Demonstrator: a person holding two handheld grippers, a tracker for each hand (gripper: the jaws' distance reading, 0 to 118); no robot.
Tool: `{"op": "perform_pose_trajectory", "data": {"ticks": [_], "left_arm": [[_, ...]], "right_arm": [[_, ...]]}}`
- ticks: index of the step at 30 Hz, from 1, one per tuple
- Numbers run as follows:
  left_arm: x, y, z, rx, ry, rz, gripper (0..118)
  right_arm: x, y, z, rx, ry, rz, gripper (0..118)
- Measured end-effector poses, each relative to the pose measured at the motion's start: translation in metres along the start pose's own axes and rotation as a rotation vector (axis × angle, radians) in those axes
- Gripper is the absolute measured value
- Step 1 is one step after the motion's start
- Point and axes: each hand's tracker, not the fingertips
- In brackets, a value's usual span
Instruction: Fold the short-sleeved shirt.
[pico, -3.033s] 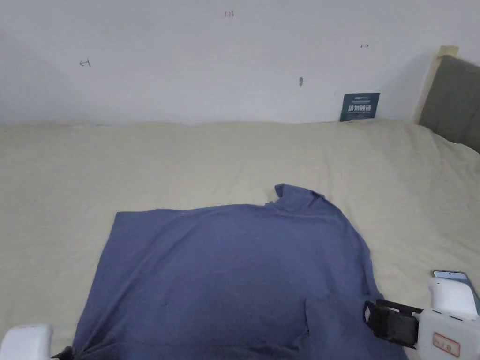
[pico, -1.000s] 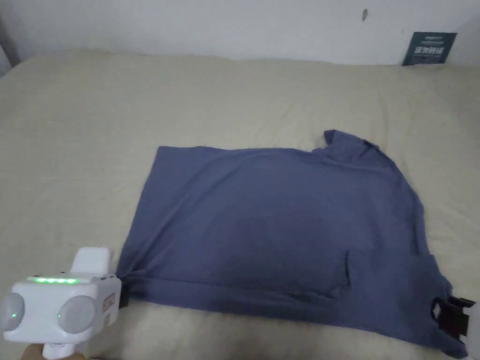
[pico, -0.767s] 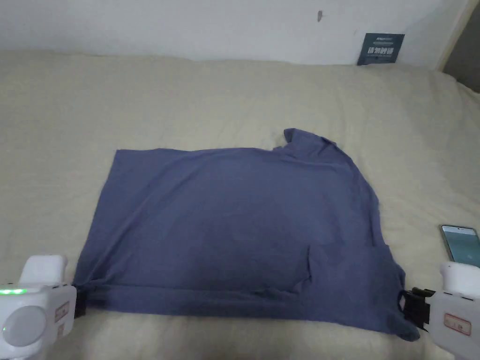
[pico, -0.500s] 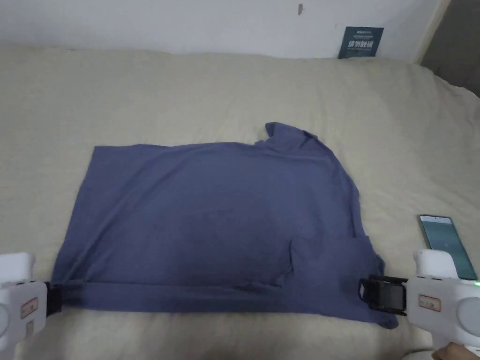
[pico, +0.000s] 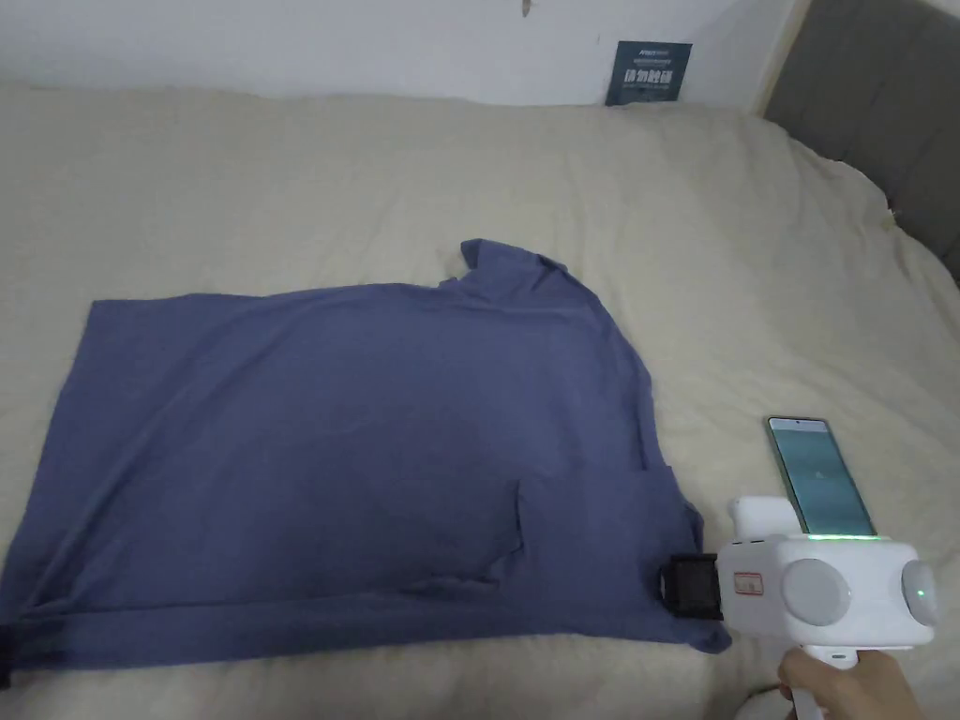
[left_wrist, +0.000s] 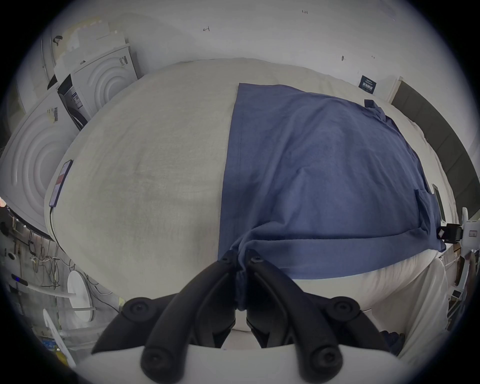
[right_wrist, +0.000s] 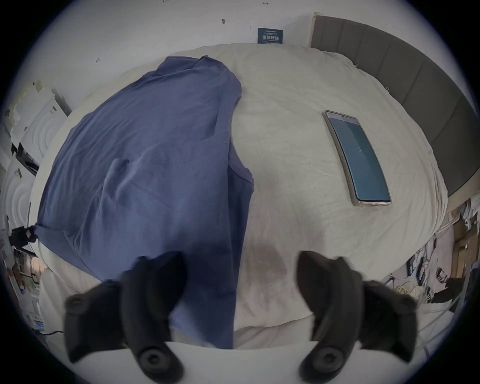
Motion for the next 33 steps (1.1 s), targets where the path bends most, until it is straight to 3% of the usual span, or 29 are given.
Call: {"op": "perform_pose_trajectory", "data": {"ticks": [1,2,5,8,20,23,33], "left_arm": [[0.0,0.001,-0.001,-0.006,0.0,-0.003,5],[0.0,0.001,-0.001,-0.008,-0.001,-0.004,5],[0.0,0.003,-0.002,-0.011,0.001,-0.002,5],[0.001,0.003,0.002,-0.01,0.002,-0.012,5],[-0.003,0.035,0.015,0.049,-0.001,-0.022,5],[-0.007,0.055,0.011,0.068,-0.002,-0.011,5],[0.004,0.13,-0.047,0.052,0.031,-0.059,5]], "right_arm": [[-0.004,-0.002,0.002,0.017,-0.012,0.009,77],[-0.006,-0.002,0.003,0.024,0.002,0.012,59],[-0.015,-0.001,0.004,0.033,0.018,0.009,27],[-0.029,0.0,0.016,0.098,-0.047,0.104,10],[-0.03,0.051,0.052,0.197,0.005,0.108,6],[-0.028,0.077,0.052,0.215,0.048,0.064,6],[-0.046,0.171,-0.014,0.121,0.032,0.088,6]]}}
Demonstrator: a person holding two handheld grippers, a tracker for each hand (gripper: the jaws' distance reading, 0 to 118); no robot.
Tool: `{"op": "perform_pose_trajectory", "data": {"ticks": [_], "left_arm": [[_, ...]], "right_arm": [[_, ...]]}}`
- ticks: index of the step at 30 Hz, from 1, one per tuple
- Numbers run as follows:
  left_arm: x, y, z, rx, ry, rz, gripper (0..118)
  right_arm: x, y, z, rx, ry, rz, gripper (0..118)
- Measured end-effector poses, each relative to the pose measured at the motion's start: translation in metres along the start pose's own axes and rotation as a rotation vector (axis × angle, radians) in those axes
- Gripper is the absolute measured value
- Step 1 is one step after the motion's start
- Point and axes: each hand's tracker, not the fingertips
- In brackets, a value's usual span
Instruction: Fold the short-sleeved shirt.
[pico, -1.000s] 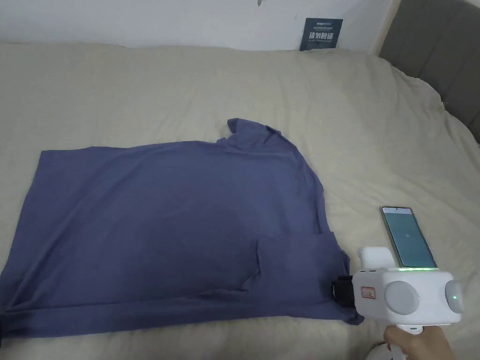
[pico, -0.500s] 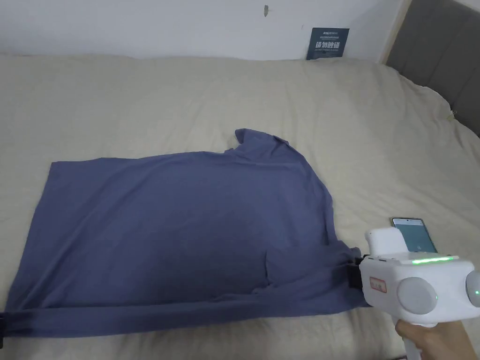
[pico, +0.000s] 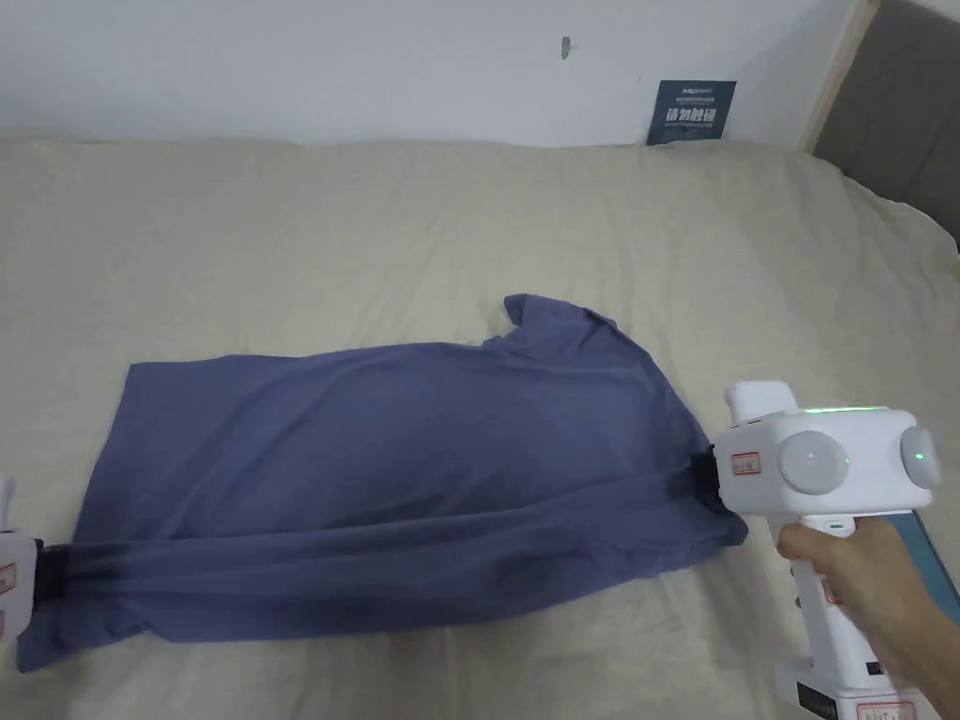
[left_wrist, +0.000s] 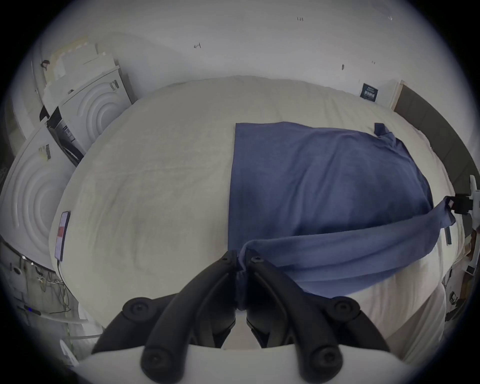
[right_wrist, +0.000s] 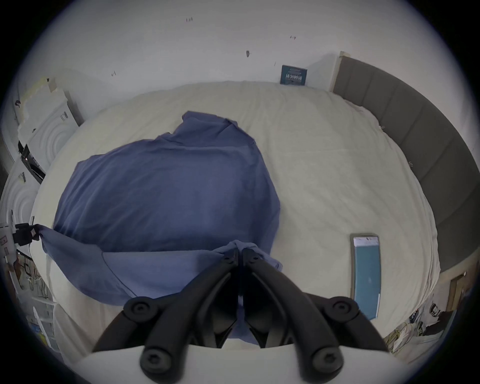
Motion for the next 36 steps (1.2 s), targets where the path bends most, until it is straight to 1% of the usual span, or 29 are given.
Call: {"op": "perform_pose_trajectory", "data": {"ticks": [3,4,5,6,7,8,9,10,11,12,15,18,20,21,22,23,24,25,26,27,28,29,30,31,32,33,34,36], "left_arm": [[0.001,0.01,-0.025,-0.031,0.007,0.006,5],[0.002,0.011,-0.032,-0.041,0.013,0.011,5],[0.003,0.012,-0.036,-0.046,0.018,0.015,6],[0.003,0.012,-0.04,-0.049,0.019,0.012,9],[0.004,0.01,-0.043,-0.051,0.039,0.008,21],[0.005,0.01,-0.044,-0.056,0.059,-0.005,48],[0.005,0.01,-0.047,-0.06,0.072,-0.016,73],[0.004,0.007,-0.047,-0.06,0.078,-0.016,96],[0.003,0.005,-0.048,-0.054,0.068,-0.01,108],[-0.001,0.003,-0.04,-0.042,0.058,0.004,106],[-0.008,0.002,-0.021,-0.006,0.029,0.07,105],[-0.01,-0.004,0.009,0.062,0.033,0.075,105],[-0.009,-0.01,0.032,0.105,0.023,0.056,105],[-0.008,-0.014,0.04,0.113,0.023,0.057,102],[-0.007,-0.02,0.049,0.107,0.016,0.055,94],[-0.005,-0.025,0.057,0.111,0.009,0.053,70],[-0.002,-0.032,0.065,0.124,0.007,0.055,48],[0.001,-0.041,0.072,0.139,0.01,0.05,33],[0.004,-0.049,0.077,0.16,0.03,0.054,30],[0.008,-0.057,0.08,0.164,0.047,0.054,29],[0.01,-0.066,0.081,0.16,0.054,0.057,29],[0.012,-0.076,0.082,0.159,0.048,0.07,26],[0.013,-0.084,0.082,0.149,0.024,0.075,17],[0.012,-0.093,0.078,0.141,0.003,0.084,1],[0.015,-0.101,0.076,0.149,0.018,0.079,0],[0.017,-0.108,0.074,0.15,0.023,0.067,0],[0.019,-0.113,0.071,0.11,0.03,0.042,0],[0.024,-0.118,0.068,0.089,0.013,0.039,0]], "right_arm": [[-0.003,0.018,-0.028,-0.043,0.005,-0.03,6],[-0.002,0.022,-0.037,-0.055,0.0,-0.052,7],[-0.001,0.025,-0.044,-0.062,0.003,-0.064,11],[-0.001,0.026,-0.048,-0.077,0.008,-0.07,25],[-0.001,0.028,-0.053,-0.094,0.0,-0.071,51],[0.0,0.026,-0.056,-0.112,0.003,-0.064,92],[0.001,0.024,-0.056,-0.11,0.004,-0.065,107],[0.002,0.021,-0.052,-0.097,0.014,-0.064,110],[0.002,0.019,-0.045,-0.049,0.035,-0.062,110],[0.004,0.017,-0.039,-0.035,0.036,-0.064,110],[0.006,0.01,-0.017,0.015,0.03,-0.053,110],[0.009,-0.003,0.013,0.087,0.056,-0.061,110],[0.011,-0.015,0.035,0.12,0.12,-0.084,109],[0.011,-0.021,0.043,0.133,0.146,-0.086,108],[0.009,-0.03,0.052,0.14,0.139,-0.085,104],[0.006,-0.035,0.059,0.147,0.139,-0.071,90],[0.0,-0.042,0.067,0.158,0.131,-0.053,69],[-0.004,-0.049,0.073,0.171,0.115,-0.03,45],[-0.009,-0.057,0.078,0.189,0.09,-0.011,32],[-0.013,-0.065,0.08,0.197,0.069,-0.021,29],[-0.018,-0.074,0.081,0.2,0.068,-0.018,29],[-0.021,-0.084,0.083,0.203,0.084,-0.008,26],[-0.024,-0.091,0.084,0.196,0.097,-0.006,23],[-0.03,-0.102,0.085,0.194,0.106,-0.006,14],[-0.035,-0.111,0.084,0.199,0.104,-0.003,7],[-0.039,-0.116,0.083,0.198,0.093,0.012,6],[-0.043,-0.121,0.081,0.178,0.094,0.029,4],[-0.047,-0.127,0.075,0.133,0.15,0.025,4]]}}
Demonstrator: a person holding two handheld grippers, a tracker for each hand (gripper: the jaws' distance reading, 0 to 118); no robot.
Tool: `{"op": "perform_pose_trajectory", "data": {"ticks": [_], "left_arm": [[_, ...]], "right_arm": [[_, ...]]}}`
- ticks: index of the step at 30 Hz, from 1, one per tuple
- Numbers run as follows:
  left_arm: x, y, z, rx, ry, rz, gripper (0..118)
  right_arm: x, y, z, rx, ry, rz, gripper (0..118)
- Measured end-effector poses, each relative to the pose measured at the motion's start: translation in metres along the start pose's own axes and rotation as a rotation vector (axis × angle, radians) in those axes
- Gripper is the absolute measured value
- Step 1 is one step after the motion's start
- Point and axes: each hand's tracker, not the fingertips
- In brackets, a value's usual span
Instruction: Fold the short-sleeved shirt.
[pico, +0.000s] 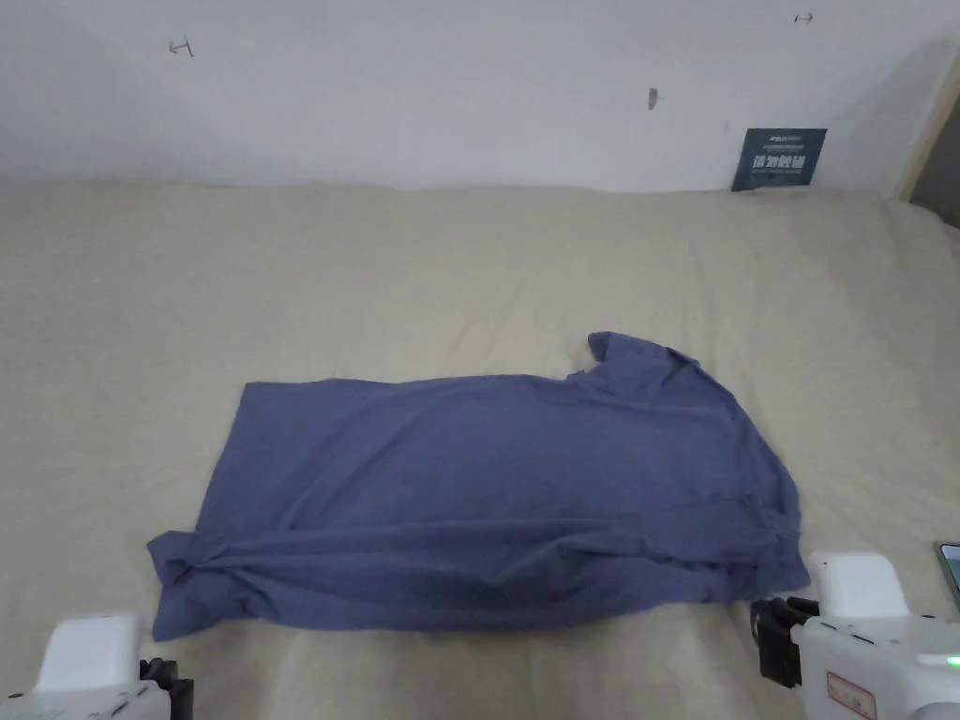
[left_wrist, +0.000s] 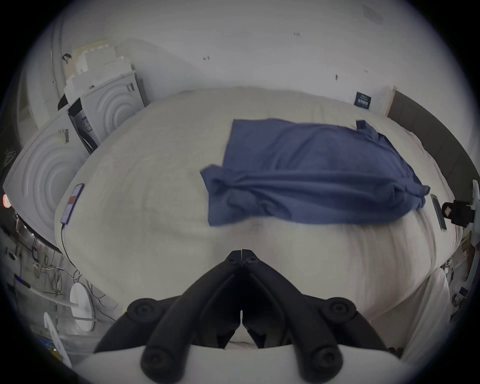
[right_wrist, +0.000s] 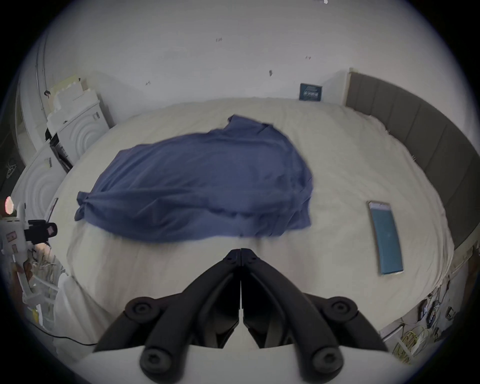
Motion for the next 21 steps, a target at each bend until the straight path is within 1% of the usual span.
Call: {"op": "perform_pose_trajectory", "data": {"ticks": [2,4,5,8,12,13,14,15,16,17,18,19,21], "left_arm": [[-0.002,-0.005,-0.003,-0.013,-0.018,0.008,0],[0.0,-0.008,-0.003,-0.013,-0.022,0.026,0],[-0.002,-0.008,-0.004,-0.009,-0.031,0.038,0],[-0.007,-0.002,-0.007,-0.014,-0.039,0.069,0],[-0.016,0.009,-0.016,-0.014,-0.051,0.064,1],[-0.014,0.012,-0.02,-0.019,-0.056,0.059,15],[-0.016,0.017,-0.024,-0.014,-0.036,0.071,59],[-0.022,0.023,-0.034,-0.005,-0.034,0.07,97],[-0.025,0.027,-0.041,-0.008,-0.042,0.068,117],[-0.026,0.032,-0.048,-0.034,-0.034,0.071,116],[-0.025,0.035,-0.053,-0.036,-0.039,0.061,112],[-0.027,0.04,-0.056,0.019,-0.048,0.045,112],[-0.028,0.045,-0.068,-0.011,-0.018,0.02,112]], "right_arm": [[-0.004,-0.005,-0.004,-0.03,0.019,-0.001,4],[-0.01,-0.011,-0.007,-0.017,0.002,-0.002,4],[-0.012,-0.011,-0.009,-0.04,0.022,0.004,4],[-0.017,-0.013,-0.015,-0.057,0.019,0.019,4],[-0.02,-0.013,-0.02,-0.075,0.022,0.015,4],[-0.021,-0.013,-0.021,-0.077,0.019,0.016,4],[-0.022,-0.013,-0.023,-0.085,0.019,0.022,4],[-0.023,-0.013,-0.024,-0.089,0.016,0.025,4],[-0.022,-0.014,-0.024,-0.09,0.015,0.028,4],[-0.021,-0.013,-0.025,-0.095,0.019,0.03,4],[-0.022,-0.013,-0.026,-0.098,0.02,0.029,4],[-0.022,-0.012,-0.026,-0.101,0.019,0.029,4],[-0.021,-0.012,-0.027,-0.106,0.017,0.031,4]]}}
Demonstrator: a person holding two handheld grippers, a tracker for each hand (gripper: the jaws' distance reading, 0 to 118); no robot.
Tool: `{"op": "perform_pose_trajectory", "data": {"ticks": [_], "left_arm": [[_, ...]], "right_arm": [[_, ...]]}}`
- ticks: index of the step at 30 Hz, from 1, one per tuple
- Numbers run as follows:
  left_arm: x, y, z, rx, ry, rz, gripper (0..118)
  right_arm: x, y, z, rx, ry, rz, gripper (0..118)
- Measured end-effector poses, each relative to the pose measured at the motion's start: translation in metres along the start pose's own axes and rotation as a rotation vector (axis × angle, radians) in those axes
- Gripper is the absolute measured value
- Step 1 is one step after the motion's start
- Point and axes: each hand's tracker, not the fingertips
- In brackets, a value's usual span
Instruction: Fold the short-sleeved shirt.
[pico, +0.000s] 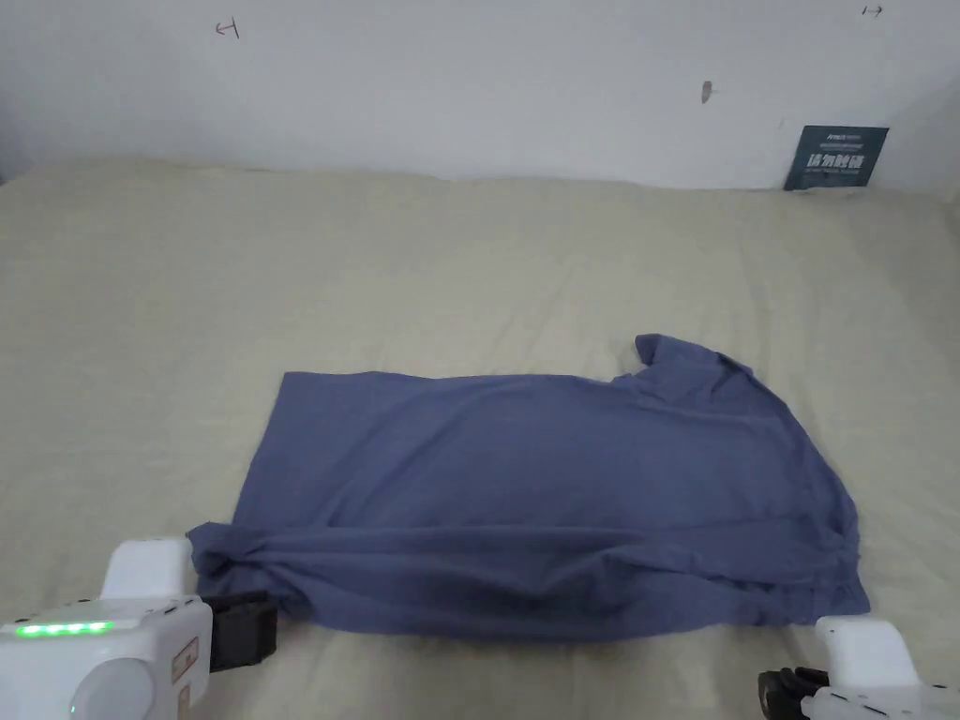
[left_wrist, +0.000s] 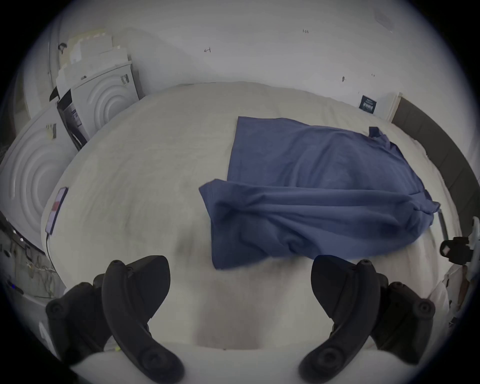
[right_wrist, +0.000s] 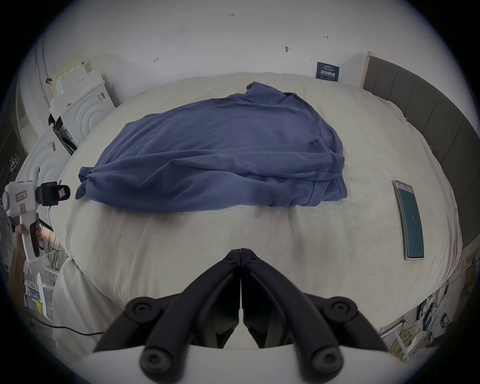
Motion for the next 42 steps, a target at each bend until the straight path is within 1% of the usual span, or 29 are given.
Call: {"op": "perform_pose_trajectory", "data": {"ticks": [1,4,5,7,8,9,10,11,12,13,15,16,17,20,24,26,32,33,34,35,36,37,38,40,42], "left_arm": [[0.001,0.006,-0.009,-0.025,0.032,-0.015,112],[0.003,0.007,-0.025,-0.033,0.018,-0.019,112],[0.002,0.006,-0.034,-0.061,0.012,-0.022,112],[0.002,0.003,-0.041,-0.095,0.015,-0.012,107],[0.001,0.001,-0.044,-0.089,0.01,-0.009,95],[0.001,-0.002,-0.045,-0.085,0.001,0.001,75],[0.001,-0.006,-0.05,-0.087,-0.026,0.018,70],[0.004,-0.009,-0.05,-0.075,0.003,0.015,69],[0.005,-0.008,-0.047,-0.061,0.004,0.005,66],[0.008,-0.007,-0.045,-0.06,0.004,-0.011,59],[0.012,-0.007,-0.043,-0.059,0.002,-0.021,34],[0.015,-0.005,-0.041,-0.05,0.015,-0.049,14],[0.018,-0.004,-0.04,-0.049,0.013,-0.057,10],[0.021,0.0,-0.041,-0.071,0.027,-0.075,9],[0.018,0.003,-0.033,-0.056,-0.007,-0.052,8],[0.015,0.008,-0.026,-0.045,-0.013,-0.039,8],[0.017,0.017,-0.016,-0.029,-0.017,-0.06,8],[0.017,0.018,-0.016,-0.033,-0.019,-0.058,8],[0.017,0.02,-0.016,-0.039,-0.017,-0.054,8],[0.017,0.021,-0.016,-0.039,-0.019,-0.054,8],[0.017,0.021,-0.016,-0.039,-0.019,-0.054,8],[0.017,0.021,-0.016,-0.042,-0.019,-0.052,8],[0.016,0.022,-0.017,-0.046,-0.021,-0.052,8],[0.015,0.022,-0.017,-0.052,-0.022,-0.056,8],[0.015,0.023,-0.016,-0.052,-0.025,-0.06,8]], "right_arm": [[0.001,0.001,-0.001,-0.005,0.0,-0.002,4],[0.003,0.002,-0.004,-0.012,0.001,-0.012,4],[0.004,0.003,-0.005,-0.015,0.001,-0.016,4],[0.006,0.003,-0.007,-0.023,0.0,-0.02,4],[0.007,0.003,-0.008,-0.026,-0.001,-0.021,4],[0.007,0.003,-0.009,-0.032,-0.003,-0.02,4],[0.007,0.003,-0.01,-0.035,-0.005,-0.019,4],[0.008,0.002,-0.011,-0.038,-0.005,-0.017,4],[0.008,0.002,-0.012,-0.041,-0.005,-0.017,4],[0.008,0.002,-0.012,-0.043,-0.005,-0.019,4],[0.009,0.001,-0.013,-0.046,-0.002,-0.022,4],[0.009,0.001,-0.013,-0.049,-0.001,-0.023,4],[0.01,0.001,-0.014,-0.052,-0.003,-0.025,4],[0.013,-0.001,-0.014,-0.055,0.002,-0.038,4],[0.021,-0.003,-0.01,-0.051,-0.002,-0.056,4],[0.027,-0.001,-0.009,-0.049,-0.002,-0.066,4],[0.051,0.013,-0.009,-0.003,-0.025,-0.104,5],[0.056,0.017,-0.011,-0.002,-0.025,-0.111,9],[0.062,0.021,-0.015,-0.003,-0.036,-0.13,26],[0.069,0.025,-0.02,-0.012,-0.043,-0.145,67],[0.075,0.028,-0.026,-0.03,-0.049,-0.152,96],[0.08,0.029,-0.032,-0.038,-0.078,-0.169,110],[0.085,0.029,-0.035,-0.02,-0.09,-0.179,112],[0.093,0.033,-0.037,-0.006,-0.147,-0.201,112],[0.101,0.036,-0.04,0.029,-0.152,-0.191,112]]}}
